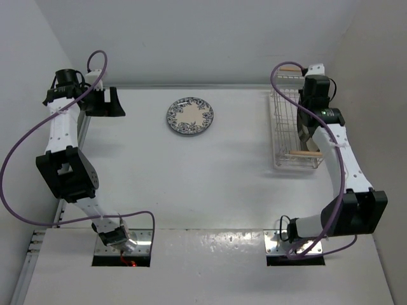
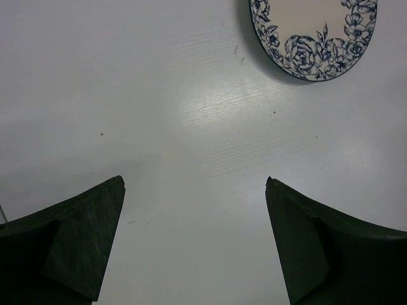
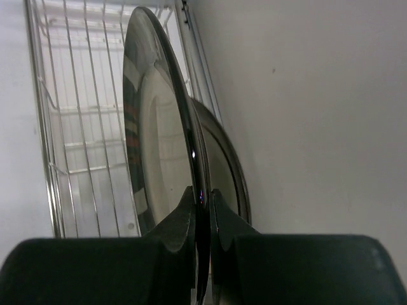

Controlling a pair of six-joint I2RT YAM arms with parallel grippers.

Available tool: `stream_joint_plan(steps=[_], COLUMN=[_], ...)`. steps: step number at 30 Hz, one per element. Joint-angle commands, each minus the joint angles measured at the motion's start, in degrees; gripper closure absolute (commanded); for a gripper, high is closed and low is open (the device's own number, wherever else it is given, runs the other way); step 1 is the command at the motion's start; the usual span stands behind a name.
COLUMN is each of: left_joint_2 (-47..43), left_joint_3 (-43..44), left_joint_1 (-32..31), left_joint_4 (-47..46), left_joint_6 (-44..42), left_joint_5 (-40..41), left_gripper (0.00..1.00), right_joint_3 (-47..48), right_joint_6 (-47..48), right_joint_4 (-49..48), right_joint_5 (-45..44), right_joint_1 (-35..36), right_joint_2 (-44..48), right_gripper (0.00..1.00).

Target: Load the plates into the dish rack

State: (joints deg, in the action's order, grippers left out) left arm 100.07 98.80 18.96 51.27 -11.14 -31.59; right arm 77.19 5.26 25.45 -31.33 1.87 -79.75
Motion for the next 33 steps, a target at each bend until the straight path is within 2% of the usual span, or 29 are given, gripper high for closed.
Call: stream_joint_plan(steps=[1,7,9,21,23,27,29,33], left_joint_2=[-0.1,-0.1,-0.1,-0.1,-0.1,-0.1,0.4,0.4], left_joint_3=[-0.5,-1.1,-1.1,-1.1,-1.1,-1.1,-1.1,-1.1], left_joint_1=[0.6,0.6,0.6,0.6,0.6,0.6,1.2,1.2], left_joint_4=[-0.8,-0.8,-0.8,-0.8,-0.8,-0.8,-0.8,-0.8], left_joint_6=[0.4,0.4,0.4,0.4,0.4,0.4,0.4,0.4], left_joint_5=[-1.5,-1.5,-1.5,-2.0,-2.0,-2.0,-2.0,-2.0], left_gripper=[0.04,0.04,0.04,0.04,0.04,0.04,0.04,0.04], right_joint_3=[-0.6,-4.8,-6.4,-11.1,-11.9,-11.9,-12.1,-11.8], right_joint_6=[1.5,-3.3,-4.5,-3.6,-3.2,-2.9,-2.7,-2.9], right_joint_4=[-11.0,-10.0,-10.2,-13.1,-13.3,-12.4,-12.7,-13.0], right_joint_5=[-2.7,0.8,1.8,5.0,5.7,7.4,8.0,8.9], right_joint_1=[-0.2,-1.6,-4.2,-4.7,-4.8,-4.7,-4.7,-4.6], right_joint_2=[2.1,1.8,1.4,1.1,1.6,1.5,1.8,1.5], right_gripper=[1.0,1.0,1.0,1.0,0.91,0.82,0.71,0.71])
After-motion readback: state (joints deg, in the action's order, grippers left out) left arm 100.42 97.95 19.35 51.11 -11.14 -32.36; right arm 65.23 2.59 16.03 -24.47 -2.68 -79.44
